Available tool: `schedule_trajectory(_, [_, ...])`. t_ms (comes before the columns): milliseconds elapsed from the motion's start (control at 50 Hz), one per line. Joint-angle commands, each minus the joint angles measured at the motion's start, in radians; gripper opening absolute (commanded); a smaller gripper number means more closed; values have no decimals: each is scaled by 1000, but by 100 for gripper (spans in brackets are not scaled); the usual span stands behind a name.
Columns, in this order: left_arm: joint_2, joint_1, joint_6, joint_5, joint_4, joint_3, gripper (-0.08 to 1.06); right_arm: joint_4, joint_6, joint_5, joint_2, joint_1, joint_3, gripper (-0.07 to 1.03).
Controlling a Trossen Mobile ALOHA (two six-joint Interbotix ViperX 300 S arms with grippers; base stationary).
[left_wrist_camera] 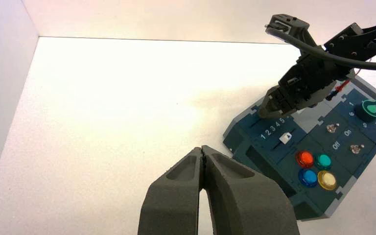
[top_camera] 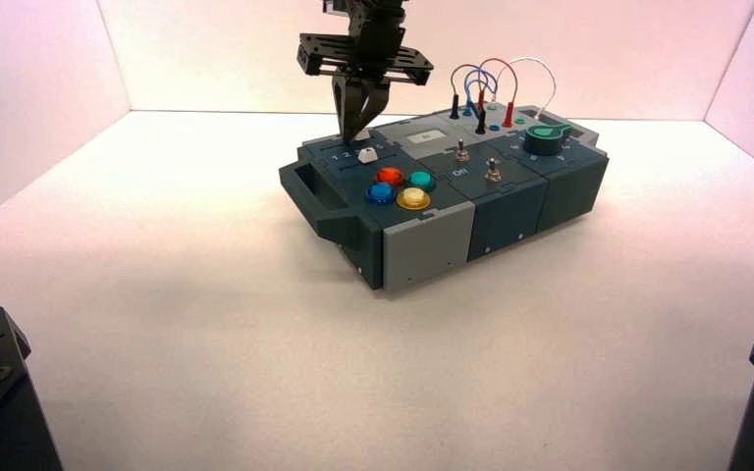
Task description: Move the top slider to position 5.
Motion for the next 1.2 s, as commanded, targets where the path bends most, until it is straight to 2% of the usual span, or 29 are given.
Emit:
schedule_trajectory(20, [3, -3, 0, -5, -2, -28, -3, -6, 6, -3, -12, -15, -18, -2])
schedule_trajectory(780, [3, -3, 0, -2, -3, -29, -3, -15, 6, 25, -15, -49, -15, -2])
schedule_trajectory(860, [3, -2, 0, -2, -3, -29, -3, -12, 18, 43, -26, -44, -15, -2])
schedule_trajectory(920, [3, -3, 0, 0, -2, -28, -3, -12, 28, 60, -37, -41, -8, -2])
schedule_trajectory(1200, [2, -2, 0, 0, -2, -29, -3, -15, 29, 74, -97, -43, 43, -2])
